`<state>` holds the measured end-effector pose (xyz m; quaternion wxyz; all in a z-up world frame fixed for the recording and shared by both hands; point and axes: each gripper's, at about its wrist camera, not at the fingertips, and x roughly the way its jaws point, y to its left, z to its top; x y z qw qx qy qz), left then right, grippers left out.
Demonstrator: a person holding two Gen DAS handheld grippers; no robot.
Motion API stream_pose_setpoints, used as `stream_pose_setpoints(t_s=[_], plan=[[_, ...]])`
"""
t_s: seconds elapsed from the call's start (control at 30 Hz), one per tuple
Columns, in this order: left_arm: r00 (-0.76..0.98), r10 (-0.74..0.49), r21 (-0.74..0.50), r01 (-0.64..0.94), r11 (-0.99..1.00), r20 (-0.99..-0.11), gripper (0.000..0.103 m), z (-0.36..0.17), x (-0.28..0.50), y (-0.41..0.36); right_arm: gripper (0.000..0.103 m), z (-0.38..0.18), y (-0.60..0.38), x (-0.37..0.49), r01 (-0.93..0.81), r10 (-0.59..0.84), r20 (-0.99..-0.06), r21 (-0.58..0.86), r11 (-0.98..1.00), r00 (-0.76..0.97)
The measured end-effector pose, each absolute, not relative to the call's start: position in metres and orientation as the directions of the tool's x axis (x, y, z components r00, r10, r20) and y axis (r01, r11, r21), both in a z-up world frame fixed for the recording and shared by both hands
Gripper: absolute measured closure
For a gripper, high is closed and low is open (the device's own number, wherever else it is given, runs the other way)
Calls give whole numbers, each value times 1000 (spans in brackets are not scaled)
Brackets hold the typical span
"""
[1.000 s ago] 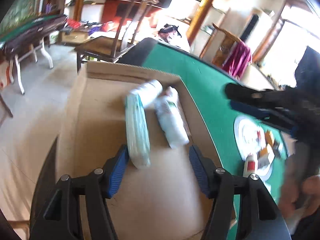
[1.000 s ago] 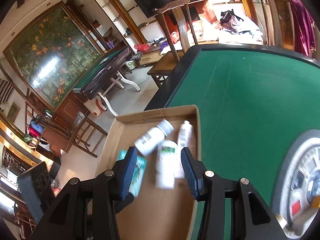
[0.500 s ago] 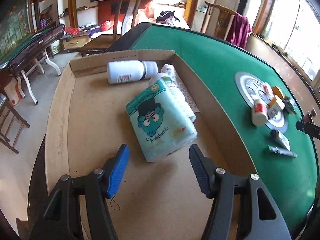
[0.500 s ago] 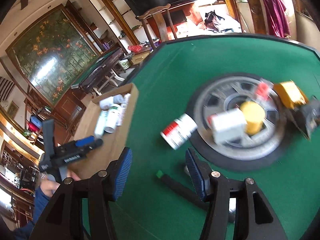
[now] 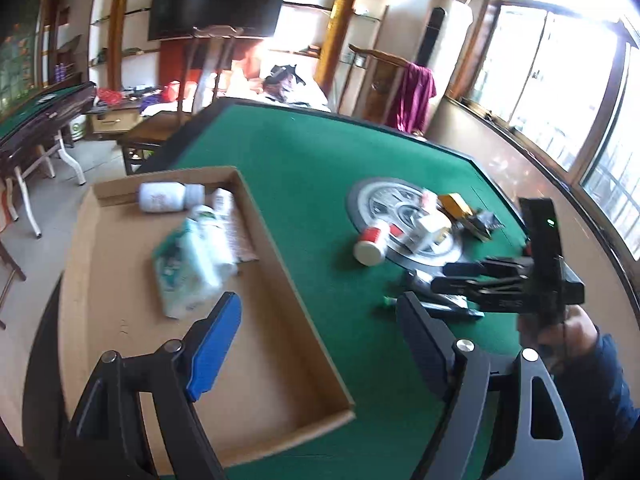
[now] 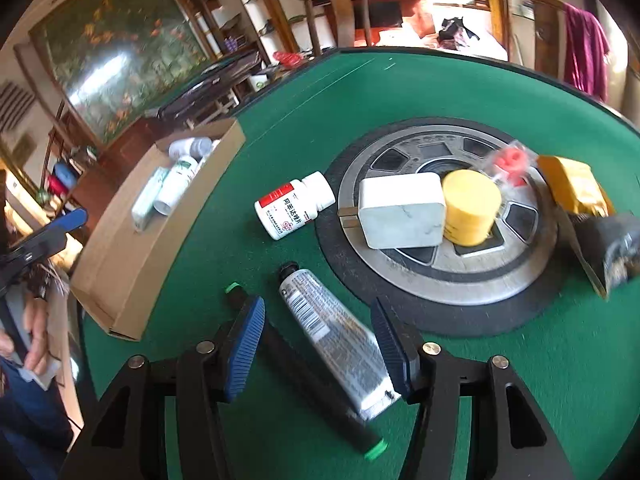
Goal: Organize objects
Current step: 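Grasp the silver tube with the right tool while the left tool approaches the black marker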
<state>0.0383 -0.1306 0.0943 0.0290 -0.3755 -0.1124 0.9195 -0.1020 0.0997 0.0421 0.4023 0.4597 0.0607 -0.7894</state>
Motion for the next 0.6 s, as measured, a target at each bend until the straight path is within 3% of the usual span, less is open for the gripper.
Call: stream_pose_setpoints(t_s=[0.13,0.23,0.27,0.33,0.6], plan=[[-675,192,-250,-12,-968,-713,24,81,31,-110,44,28,91,-97,745,-557,-796,219,-630,-237],[-657,213,-254,-34,-967,-723,24,74,29,-94,70,28,97,-99,704,-512,-807,179,-687,-294],[-652,229,-268,-40,-962,-723,24,73,26,-88,72,29,103,-102,676,-504,-810,192,-711,-301],[-626,278,-309,-62,-949,-729,24,70,18,-79,72,28,122,-106,619,-523,-803,261,-740,-286],[-499,327,-391,24,-920,-802,24,44,-33,-40,73,31,175,-90,498,-445,-805,221,-839,-392]])
